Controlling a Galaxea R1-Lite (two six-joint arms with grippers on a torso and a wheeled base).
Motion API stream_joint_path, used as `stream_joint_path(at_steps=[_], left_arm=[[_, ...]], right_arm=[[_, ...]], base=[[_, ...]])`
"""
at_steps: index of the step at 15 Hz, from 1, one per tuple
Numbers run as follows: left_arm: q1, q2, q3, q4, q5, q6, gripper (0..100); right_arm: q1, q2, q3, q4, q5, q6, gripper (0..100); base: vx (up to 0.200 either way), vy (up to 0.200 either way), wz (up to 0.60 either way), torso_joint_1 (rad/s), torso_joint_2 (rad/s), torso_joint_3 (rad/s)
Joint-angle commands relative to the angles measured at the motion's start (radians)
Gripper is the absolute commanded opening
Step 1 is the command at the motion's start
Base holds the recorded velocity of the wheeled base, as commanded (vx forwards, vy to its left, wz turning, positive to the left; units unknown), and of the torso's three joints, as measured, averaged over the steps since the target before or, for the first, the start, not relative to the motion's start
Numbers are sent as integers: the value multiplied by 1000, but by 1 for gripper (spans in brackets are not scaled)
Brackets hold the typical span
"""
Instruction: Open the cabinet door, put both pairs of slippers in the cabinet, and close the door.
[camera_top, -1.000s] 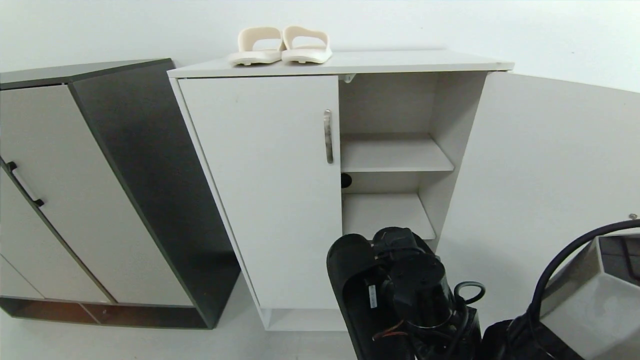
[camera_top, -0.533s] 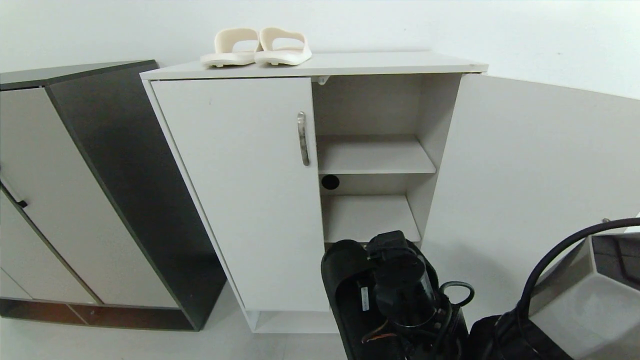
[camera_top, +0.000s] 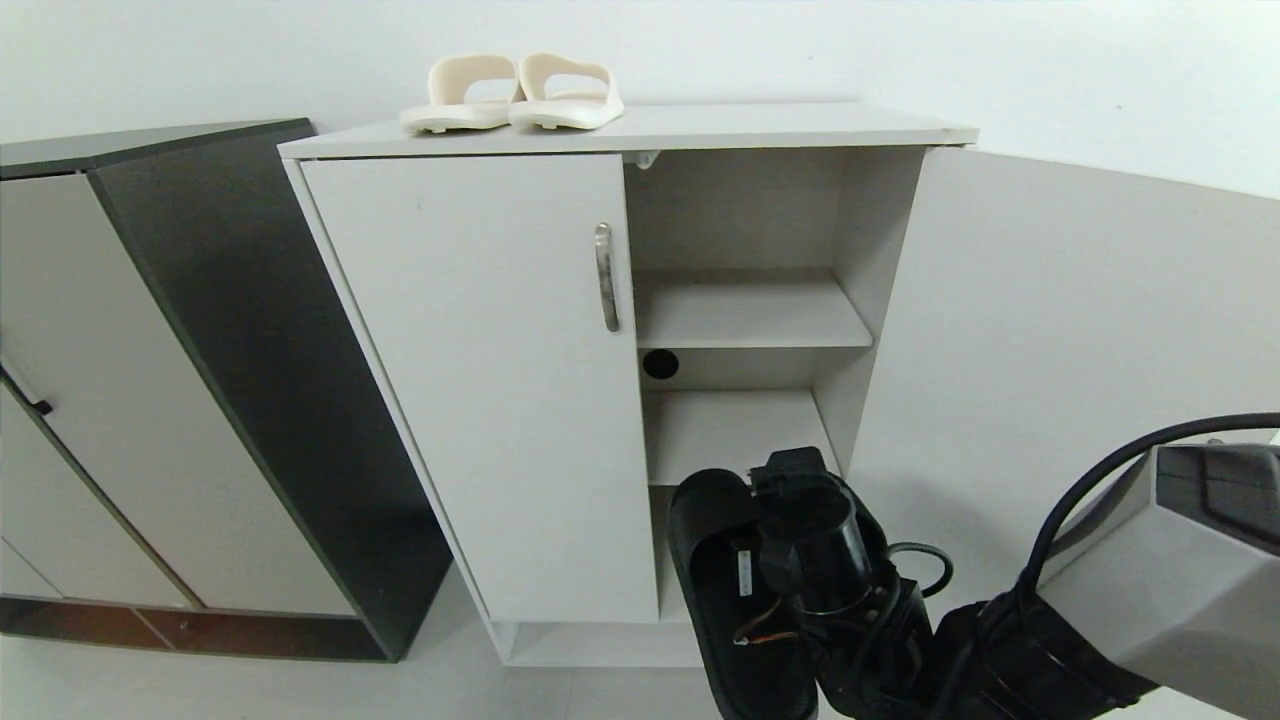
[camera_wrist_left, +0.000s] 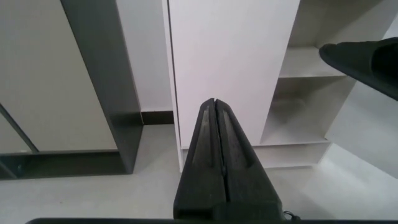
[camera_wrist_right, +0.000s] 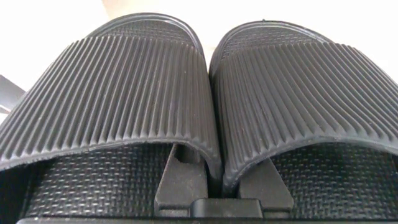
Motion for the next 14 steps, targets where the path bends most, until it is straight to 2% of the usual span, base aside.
stream_joint_path(at_steps=[1,5,10,14], left_arm=[[0,2,0,0,0,0,0],[2,2,0,0,0,0,0],[0,2,0,0,-1,0,0],[0,2,0,0,-1,-1,0]], right_arm=[[-22,43,-24,0,-13,0,0],[-49,105,-79,0,-21,-1,0],[-51,148,-87,-14,-54,-1,0],[-39,162,-90,-109,-96,-17,0]], base=[[0,0,0,0,0,0],[0,0,0,3,2,-113],[0,0,0,3,1,-189],[0,0,0,6,1,-199]])
